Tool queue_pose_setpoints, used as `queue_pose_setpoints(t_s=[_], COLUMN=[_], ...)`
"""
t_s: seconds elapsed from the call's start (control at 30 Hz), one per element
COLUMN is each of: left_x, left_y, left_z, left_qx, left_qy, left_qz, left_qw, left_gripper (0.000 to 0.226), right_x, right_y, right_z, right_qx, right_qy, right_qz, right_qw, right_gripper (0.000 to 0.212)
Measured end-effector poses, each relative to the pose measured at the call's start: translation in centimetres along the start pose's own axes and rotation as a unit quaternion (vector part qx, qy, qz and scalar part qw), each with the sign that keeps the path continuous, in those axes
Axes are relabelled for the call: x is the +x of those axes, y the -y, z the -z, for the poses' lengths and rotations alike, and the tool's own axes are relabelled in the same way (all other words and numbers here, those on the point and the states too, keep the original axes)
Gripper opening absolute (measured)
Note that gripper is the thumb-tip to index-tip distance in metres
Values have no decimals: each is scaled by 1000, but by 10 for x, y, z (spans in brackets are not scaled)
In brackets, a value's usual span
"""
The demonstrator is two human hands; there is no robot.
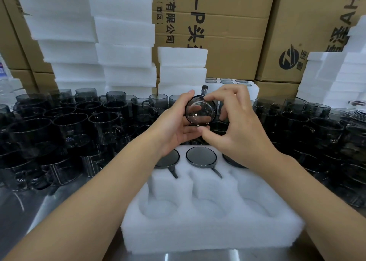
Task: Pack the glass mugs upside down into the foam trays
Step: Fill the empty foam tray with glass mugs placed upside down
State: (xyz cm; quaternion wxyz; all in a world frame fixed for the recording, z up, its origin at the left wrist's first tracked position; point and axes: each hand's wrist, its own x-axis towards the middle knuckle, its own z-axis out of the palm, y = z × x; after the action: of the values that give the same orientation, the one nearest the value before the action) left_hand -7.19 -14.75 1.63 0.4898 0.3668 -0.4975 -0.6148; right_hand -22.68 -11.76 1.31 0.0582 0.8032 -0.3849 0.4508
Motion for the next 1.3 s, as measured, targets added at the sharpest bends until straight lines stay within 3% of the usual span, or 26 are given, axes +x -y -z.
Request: queue_pose_setpoints(t_s=[0.17,0.6,0.8,0.9,1.0,1.13,1.3], left_x=[0,-4,-2,-2,-3,-4,-4], left_y=[1,-2,0,-1,-2,-4,-5], left_z=[-2,0,-2,-2,-2,-1,-2], left_qx=[21,-24,-26,-43,-48,-41,-18], left_qy=[5,7,7,5,2,-1,-5], left_qz=[-23,-22,-6,-3,9,31,42], left_qw=[1000,999,1000,999,999,999,999], left_gripper=[47,25,16,17,23,49,67], right_x=[1,5,7,7,7,7,5], right_y=[-2,-8,-11,-11,-11,-8,-3], right_z=[-2,-5,-5,-6,-5,-4,-2], right_qx=[-12,109,120,122,139,186,229], right_qy=[32,-42,-63,-61,-65,-76,-68], right_qz=[-31,-178,-208,-205,-202,-186,-143], right_qw=[999,977,969,969,967,962,960], right_gripper=[67,55,54,44,33,23,29])
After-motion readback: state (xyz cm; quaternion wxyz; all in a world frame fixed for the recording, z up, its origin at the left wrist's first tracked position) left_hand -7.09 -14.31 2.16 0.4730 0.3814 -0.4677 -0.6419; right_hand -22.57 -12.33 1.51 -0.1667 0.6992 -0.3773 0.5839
